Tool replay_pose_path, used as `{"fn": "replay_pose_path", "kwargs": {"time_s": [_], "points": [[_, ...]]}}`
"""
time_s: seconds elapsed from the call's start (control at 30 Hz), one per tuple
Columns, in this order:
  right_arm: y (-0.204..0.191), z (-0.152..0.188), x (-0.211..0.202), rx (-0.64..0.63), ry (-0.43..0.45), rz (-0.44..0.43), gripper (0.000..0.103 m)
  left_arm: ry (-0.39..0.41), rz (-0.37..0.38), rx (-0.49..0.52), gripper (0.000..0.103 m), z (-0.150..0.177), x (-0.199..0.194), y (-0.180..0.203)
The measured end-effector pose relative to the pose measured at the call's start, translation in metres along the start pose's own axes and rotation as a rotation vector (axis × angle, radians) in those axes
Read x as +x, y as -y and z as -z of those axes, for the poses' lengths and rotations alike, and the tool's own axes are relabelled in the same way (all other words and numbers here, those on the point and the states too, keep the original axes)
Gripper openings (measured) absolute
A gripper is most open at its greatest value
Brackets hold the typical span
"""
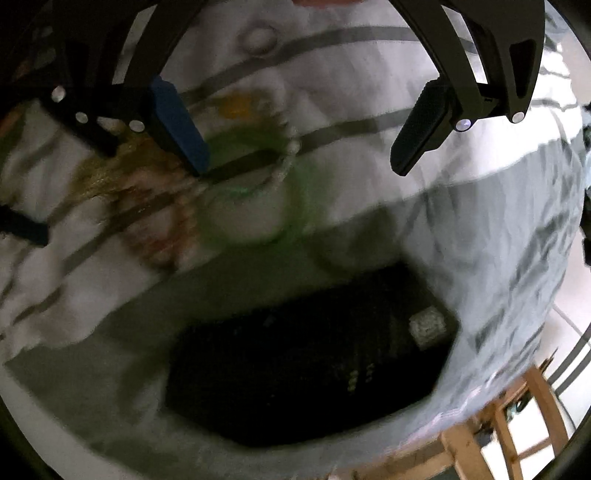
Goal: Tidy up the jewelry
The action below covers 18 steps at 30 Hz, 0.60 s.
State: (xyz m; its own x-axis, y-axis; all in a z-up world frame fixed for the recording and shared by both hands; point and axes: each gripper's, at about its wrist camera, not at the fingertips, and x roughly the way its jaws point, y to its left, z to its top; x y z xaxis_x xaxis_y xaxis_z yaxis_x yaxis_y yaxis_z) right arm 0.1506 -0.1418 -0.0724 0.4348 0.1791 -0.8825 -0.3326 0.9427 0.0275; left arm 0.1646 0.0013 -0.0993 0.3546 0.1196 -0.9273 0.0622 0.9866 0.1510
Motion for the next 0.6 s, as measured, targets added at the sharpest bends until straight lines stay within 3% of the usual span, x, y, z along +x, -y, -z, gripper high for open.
{"fn": "replay_pose_path", "kwargs": {"time_s": [0.03, 0.13, 0.2, 0.3, 0.33, 0.37, 0.4, 0.43, 0.5, 0.6], "points": [[-0.001, 0.001, 0.011, -0.005, -0.036, 0.006, 0.1, -0.017, 0.078, -0.036, 0.097, 0.0, 0.008, -0.009], [0.001, 0.004, 0.025, 0.002, -0.08, 0.013, 0.1, -0.077, 0.183, -0.119, 0.097, -0.003, 0.017, -0.032], [0.005, 0.004, 0.026, 0.016, -0.088, -0.01, 0.1, -0.069, 0.167, -0.12, 0.096, -0.001, 0.008, -0.032], [0.01, 0.004, 0.024, 0.033, -0.085, -0.033, 0.1, -0.045, 0.104, -0.061, 0.072, 0.004, -0.003, -0.02], [0.009, 0.005, 0.022, 0.028, -0.079, -0.027, 0.1, -0.037, 0.098, -0.054, 0.059, 0.005, -0.007, -0.018], [0.008, 0.005, 0.019, 0.022, -0.071, -0.018, 0.095, -0.026, 0.092, -0.047, 0.053, 0.005, -0.012, -0.017], [0.007, 0.006, 0.017, 0.02, -0.061, -0.015, 0.079, -0.018, 0.092, -0.046, 0.04, 0.006, -0.015, -0.016], [0.006, 0.006, 0.013, 0.02, -0.044, -0.007, 0.072, -0.009, 0.105, -0.054, 0.031, 0.006, -0.02, -0.017], [0.008, 0.005, 0.004, 0.033, -0.016, 0.011, 0.038, -0.005, 0.123, -0.069, 0.022, 0.008, -0.025, -0.019], [0.015, 0.004, -0.006, 0.078, 0.009, 0.0, 0.022, 0.009, 0.141, -0.084, 0.015, 0.012, -0.035, -0.019]]}}
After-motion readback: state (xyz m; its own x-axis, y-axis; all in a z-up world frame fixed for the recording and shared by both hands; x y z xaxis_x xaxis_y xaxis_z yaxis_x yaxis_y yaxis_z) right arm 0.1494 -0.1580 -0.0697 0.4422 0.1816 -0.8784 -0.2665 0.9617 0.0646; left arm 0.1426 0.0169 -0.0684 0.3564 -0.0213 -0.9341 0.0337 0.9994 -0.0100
